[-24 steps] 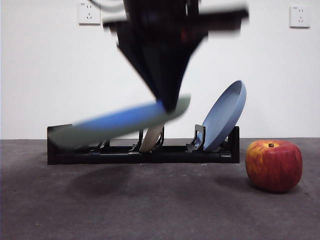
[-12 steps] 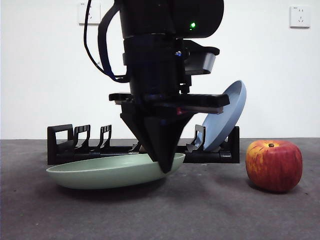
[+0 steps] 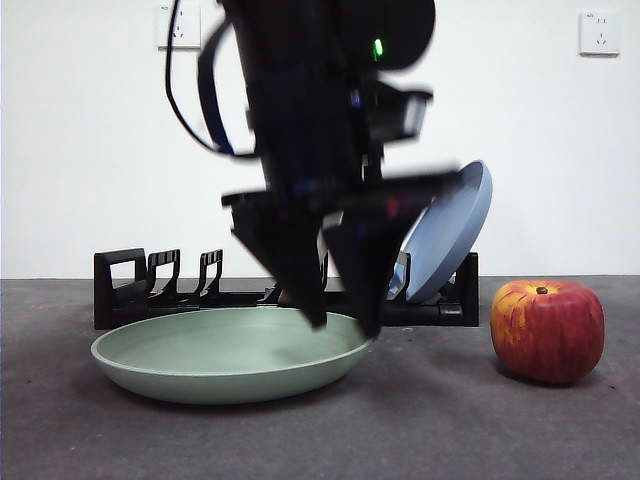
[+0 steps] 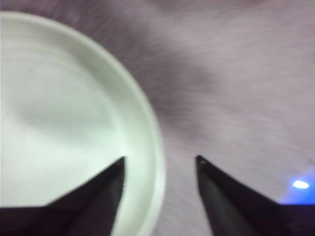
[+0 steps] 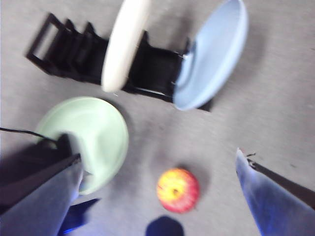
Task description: Take the green plate from the plate rack,put the plate on the table,take the apple from the table,put the apple in the plate
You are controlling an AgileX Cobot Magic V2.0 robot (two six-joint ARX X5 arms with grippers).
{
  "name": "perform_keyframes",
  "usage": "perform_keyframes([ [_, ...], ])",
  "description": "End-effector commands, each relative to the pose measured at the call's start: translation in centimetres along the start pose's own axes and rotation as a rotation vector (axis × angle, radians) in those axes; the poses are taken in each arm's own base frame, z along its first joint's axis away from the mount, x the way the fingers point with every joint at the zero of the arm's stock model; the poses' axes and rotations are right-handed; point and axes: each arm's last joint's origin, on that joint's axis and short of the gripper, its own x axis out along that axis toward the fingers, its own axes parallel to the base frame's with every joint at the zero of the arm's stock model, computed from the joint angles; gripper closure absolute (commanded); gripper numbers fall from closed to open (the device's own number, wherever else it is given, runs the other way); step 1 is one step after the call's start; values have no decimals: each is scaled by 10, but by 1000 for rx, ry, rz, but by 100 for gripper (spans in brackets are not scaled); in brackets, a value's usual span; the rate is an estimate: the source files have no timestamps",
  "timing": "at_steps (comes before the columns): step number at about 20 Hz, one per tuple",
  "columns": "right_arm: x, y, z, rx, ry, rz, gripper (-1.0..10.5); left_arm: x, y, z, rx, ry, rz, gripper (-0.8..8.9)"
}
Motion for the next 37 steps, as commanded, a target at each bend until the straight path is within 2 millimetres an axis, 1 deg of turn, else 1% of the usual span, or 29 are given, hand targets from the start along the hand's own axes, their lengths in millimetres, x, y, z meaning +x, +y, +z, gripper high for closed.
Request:
perform_keyframes([
  [1,0,-1,-2,-21,22,-38,350,-59,-1,-5,18,-158,-77,532],
  [2,0,-1,-3,-21,37,-50,350,-87,0,-11,19,-237,-94,532],
  [4,0,-2,-6,-19,58,-54,350,-141,5,-28,25,-392,-119,532],
  [5,-3,-1,-7,-19,55,-53,351,-170,9,-41,25,-481,-135,532],
  [6,-4,-1,-9,-19,53,-53,351,-193,13,-54,24,-554,-149,532],
  [7,-8,-1,-12,-22,53,-51,351,-218,18,-71,22,-635,-159,532],
  [8,-12,2,-16,-28,52,-43,351,-238,23,-88,18,-702,-164,532],
  [10,-21,6,-29,-43,42,-28,352,-267,31,-123,9,-792,-161,532],
  [12,-29,5,-49,-28,35,-34,352,-285,39,-156,-7,-832,-145,532],
  [13,-33,4,-60,-8,32,-41,352,-291,41,-170,-16,-840,-138,532],
  [15,-37,1,-84,36,29,-52,352,-298,45,-197,-28,-841,-129,532],
  [17,-37,-2,-106,70,34,-91,352,-300,47,-220,-57,-805,-128,532],
  [20,-26,-6,-132,111,68,-118,352,-298,52,-247,-132,-739,-66,532],
  [23,-5,-9,-145,134,108,-125,352,-299,55,-268,-194,-734,-29,532],
  [26,17,-10,-146,140,101,-111,352,-303,57,-289,-224,-797,-54,534],
  [28,30,-10,-141,140,95,-110,352,-300,58,-301,-249,-819,-69,534],
  [30,44,-10,-134,138,110,-112,352,-289,58,-311,-279,-817,-87,534],
  [31,52,-10,-129,137,120,-108,352,-280,59,-314,-299,-806,-97,534],
  [34,79,-11,-120,126,166,-94,352,-258,59,-322,-342,-774,-113,534],
  [35,89,-11,-117,114,186,-96,352,-253,59,-323,-354,-766,-118,534],
  [37,110,-12,-113,111,226,-89,352,-252,60,-325,-367,-769,-125,534],
])
